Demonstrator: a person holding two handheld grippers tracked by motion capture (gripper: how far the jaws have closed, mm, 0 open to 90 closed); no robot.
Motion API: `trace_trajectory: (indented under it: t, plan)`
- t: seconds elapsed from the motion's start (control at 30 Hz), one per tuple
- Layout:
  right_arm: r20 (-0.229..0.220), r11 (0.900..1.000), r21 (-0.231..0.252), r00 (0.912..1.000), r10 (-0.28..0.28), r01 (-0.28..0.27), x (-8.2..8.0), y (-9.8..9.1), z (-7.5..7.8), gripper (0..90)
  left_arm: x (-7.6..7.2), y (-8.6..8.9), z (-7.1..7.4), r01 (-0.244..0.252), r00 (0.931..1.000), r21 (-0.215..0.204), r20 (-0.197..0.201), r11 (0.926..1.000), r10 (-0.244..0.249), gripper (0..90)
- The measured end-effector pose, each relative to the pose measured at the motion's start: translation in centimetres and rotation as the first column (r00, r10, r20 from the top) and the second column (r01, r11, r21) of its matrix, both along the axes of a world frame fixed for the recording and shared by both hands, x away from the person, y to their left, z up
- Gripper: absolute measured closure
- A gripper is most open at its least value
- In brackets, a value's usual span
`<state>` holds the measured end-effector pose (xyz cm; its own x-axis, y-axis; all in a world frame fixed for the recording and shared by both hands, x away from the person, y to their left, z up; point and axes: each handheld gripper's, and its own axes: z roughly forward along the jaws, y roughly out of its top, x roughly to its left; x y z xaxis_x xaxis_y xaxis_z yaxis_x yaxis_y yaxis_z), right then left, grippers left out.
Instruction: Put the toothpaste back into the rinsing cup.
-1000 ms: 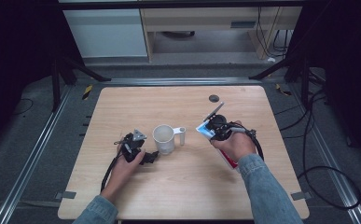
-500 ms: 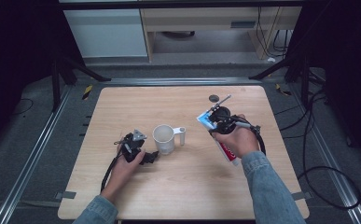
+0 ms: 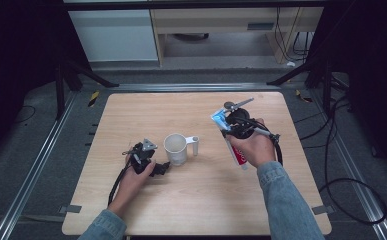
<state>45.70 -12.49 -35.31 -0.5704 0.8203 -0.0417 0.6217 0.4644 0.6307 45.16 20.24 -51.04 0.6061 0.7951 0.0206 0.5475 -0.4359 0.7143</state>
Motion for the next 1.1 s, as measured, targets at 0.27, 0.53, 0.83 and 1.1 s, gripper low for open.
trace_trajectory:
  t: [0.27,0.53,0.83,1.1]
  plan:
    - [0.045,0.9992,0.039,0.9989,-0.012,0.011,0.0,-0.1,0.8,73.0,0.0,0.0,0.0,0.000,1.0000,0.001,0.000,1.0000,0.000,0.0]
    - [0.088,0.9968,0.076,0.9957,-0.032,0.025,0.1,-0.2,1.6,73.1,0.0,0.0,0.0,0.000,1.0000,0.001,0.000,1.0000,0.000,0.0]
    - [0.140,0.9925,0.119,0.9891,-0.045,0.028,0.2,0.4,2.7,73.0,0.0,0.0,0.0,0.001,1.0000,0.001,0.000,1.0000,-0.001,0.0]
    - [0.173,0.9860,0.163,0.9830,-0.061,0.032,0.5,1.2,3.4,73.0,0.0,0.0,0.0,0.001,1.0000,0.001,0.000,1.0000,-0.001,0.0]
